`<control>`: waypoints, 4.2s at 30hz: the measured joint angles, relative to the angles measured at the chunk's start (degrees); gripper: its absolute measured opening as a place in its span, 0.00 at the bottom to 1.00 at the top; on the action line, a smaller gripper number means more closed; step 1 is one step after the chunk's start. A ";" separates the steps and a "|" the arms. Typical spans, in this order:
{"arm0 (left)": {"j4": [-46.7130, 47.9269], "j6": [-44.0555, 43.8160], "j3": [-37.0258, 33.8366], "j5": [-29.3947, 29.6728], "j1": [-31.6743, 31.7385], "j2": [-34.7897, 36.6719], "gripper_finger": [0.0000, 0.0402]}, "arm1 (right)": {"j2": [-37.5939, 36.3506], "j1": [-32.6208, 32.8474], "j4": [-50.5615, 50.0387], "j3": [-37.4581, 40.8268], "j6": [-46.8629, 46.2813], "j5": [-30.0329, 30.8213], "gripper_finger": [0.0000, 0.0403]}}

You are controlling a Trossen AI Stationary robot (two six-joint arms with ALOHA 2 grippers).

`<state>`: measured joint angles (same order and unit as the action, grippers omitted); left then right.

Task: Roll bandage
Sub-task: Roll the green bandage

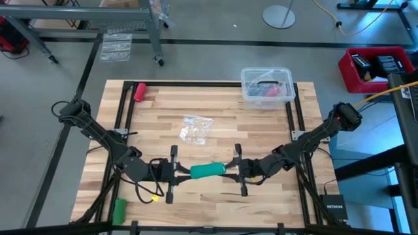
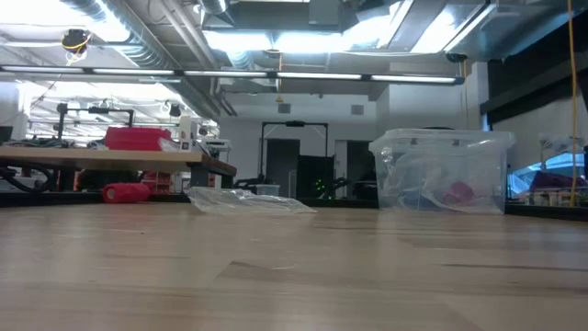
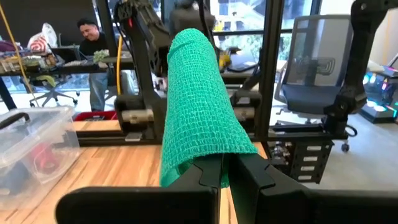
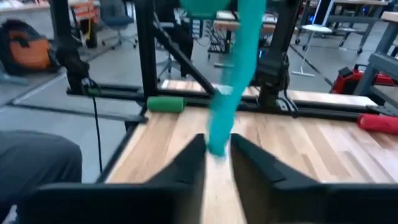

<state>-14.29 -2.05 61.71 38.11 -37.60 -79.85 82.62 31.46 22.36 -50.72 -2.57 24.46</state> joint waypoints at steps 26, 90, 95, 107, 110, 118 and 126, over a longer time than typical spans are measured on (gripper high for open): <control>-0.80 3.32 -0.33 12.05 2.06 -0.68 0.02 | -0.48 8.14 1.56 -7.19 5.58 -2.09 0.01; -1.44 2.47 -0.35 2.21 5.11 -3.41 0.02 | 1.03 -8.69 -27.43 -28.24 -0.89 4.73 0.46; -1.37 2.46 -0.35 2.34 5.09 -3.41 0.02 | 1.76 -10.94 -28.79 -28.59 -1.77 2.54 0.46; 0.58 1.12 -0.39 2.14 4.73 -3.41 0.02 | 3.46 -12.39 -31.10 -28.28 -0.77 -1.68 0.46; 0.45 3.71 -0.39 2.01 4.74 -3.41 0.02 | 3.44 -12.39 -32.57 -28.28 -0.83 -3.53 0.46; 2.28 15.60 -0.39 2.13 4.69 -3.43 0.02 | 3.46 -12.39 -34.65 -28.28 -3.48 -4.66 0.46; 5.60 35.88 -0.37 5.79 4.70 -3.43 0.02 | 3.56 -13.21 -37.14 -28.28 -11.67 -7.68 0.46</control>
<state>-8.69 33.83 61.34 43.90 -32.91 -83.29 86.18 18.25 -14.78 -79.00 -14.24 16.78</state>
